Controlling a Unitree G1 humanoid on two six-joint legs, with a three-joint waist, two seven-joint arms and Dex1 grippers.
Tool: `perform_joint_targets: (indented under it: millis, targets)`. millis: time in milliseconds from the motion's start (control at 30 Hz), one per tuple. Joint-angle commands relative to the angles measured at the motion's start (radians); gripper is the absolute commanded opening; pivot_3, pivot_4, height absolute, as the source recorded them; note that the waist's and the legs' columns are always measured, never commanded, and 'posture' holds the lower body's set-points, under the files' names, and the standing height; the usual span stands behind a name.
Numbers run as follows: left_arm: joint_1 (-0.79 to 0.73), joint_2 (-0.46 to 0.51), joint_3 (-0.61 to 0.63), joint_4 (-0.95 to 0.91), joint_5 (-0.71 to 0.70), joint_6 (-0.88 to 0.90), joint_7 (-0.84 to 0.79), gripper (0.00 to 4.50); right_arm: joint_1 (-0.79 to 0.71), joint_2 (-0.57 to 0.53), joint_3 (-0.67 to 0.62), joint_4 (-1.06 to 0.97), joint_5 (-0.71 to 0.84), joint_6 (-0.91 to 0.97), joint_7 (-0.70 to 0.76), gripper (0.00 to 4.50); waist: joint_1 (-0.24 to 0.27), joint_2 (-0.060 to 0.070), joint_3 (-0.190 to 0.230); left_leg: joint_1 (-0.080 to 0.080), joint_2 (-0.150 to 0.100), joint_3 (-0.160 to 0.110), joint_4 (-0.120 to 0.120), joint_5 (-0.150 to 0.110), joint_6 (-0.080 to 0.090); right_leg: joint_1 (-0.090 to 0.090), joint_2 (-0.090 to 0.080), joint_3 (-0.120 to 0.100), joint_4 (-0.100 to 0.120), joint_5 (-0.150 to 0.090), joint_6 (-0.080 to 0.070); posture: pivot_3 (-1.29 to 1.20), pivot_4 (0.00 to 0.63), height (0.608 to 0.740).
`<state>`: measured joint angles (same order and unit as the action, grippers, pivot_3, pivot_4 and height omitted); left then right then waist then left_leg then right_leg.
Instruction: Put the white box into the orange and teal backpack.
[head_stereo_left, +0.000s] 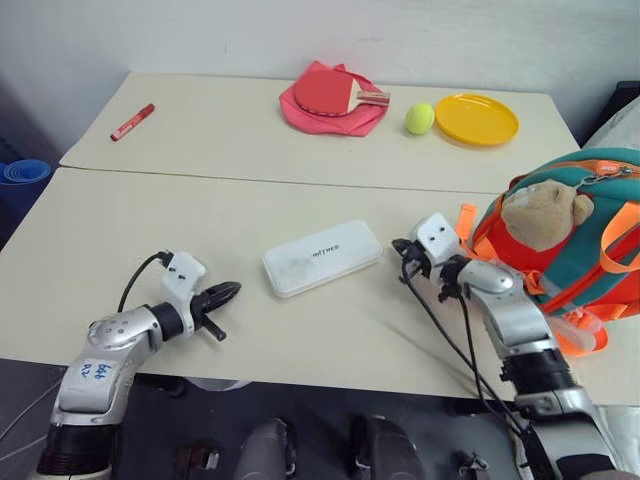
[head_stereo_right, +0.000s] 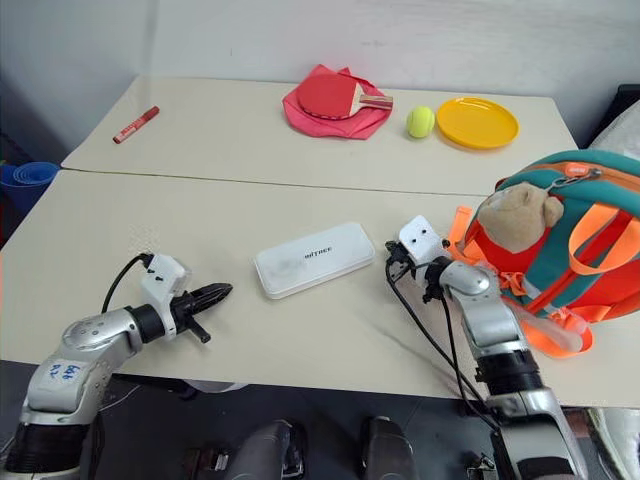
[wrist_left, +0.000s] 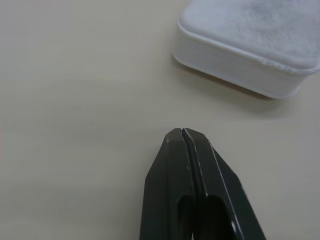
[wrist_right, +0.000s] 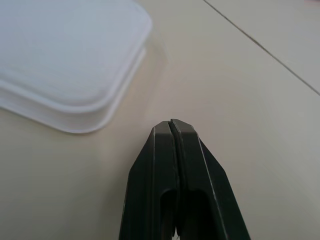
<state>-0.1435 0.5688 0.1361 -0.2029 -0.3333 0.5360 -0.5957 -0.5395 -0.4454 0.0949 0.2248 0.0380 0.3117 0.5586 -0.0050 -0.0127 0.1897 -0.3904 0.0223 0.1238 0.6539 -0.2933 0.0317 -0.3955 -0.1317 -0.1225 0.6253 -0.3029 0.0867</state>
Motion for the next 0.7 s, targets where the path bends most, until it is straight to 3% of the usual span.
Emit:
perform_joint_targets:
  millis: [33, 433, 700]
  targets:
    - [-0.053, -0.007, -0.02, 0.037, 0.026, -0.051, 0.003, 0.01, -0.059, 0.03, -0.006, 0.032, 0.007, -0.015, 0.001, 0.0, -0.002, 0.0, 0.0, 0.0, 0.0, 0.0, 0.0, 0.0, 0.0, 0.0, 0.0, 0.0, 0.0, 0.0, 0.0, 0.0, 0.15, 0.74]
    - [-0.088, -0.021, -0.049, 0.088, 0.006, -0.082, -0.069, 0.01, -0.042, 0.065, 0.018, 0.024, 0.023, -0.071, 0.105, 0.0, -0.023, 0.0, 0.0, 0.0, 0.0, 0.0, 0.0, 0.001, 0.0, 0.0, 0.0, 0.0, 0.0, 0.0, 0.0, 0.0, 0.15, 0.74]
    - [-0.112, -0.022, -0.058, 0.108, 0.01, -0.084, -0.086, 0.01, 0.059, 0.023, 0.031, -0.163, 0.087, 0.017, 0.231, 0.0, -0.023, 0.0, 0.0, 0.0, 0.0, 0.0, -0.001, 0.001, 0.0, 0.0, 0.0, 0.0, 0.0, 0.0, 0.0, 0.0, 0.15, 0.74]
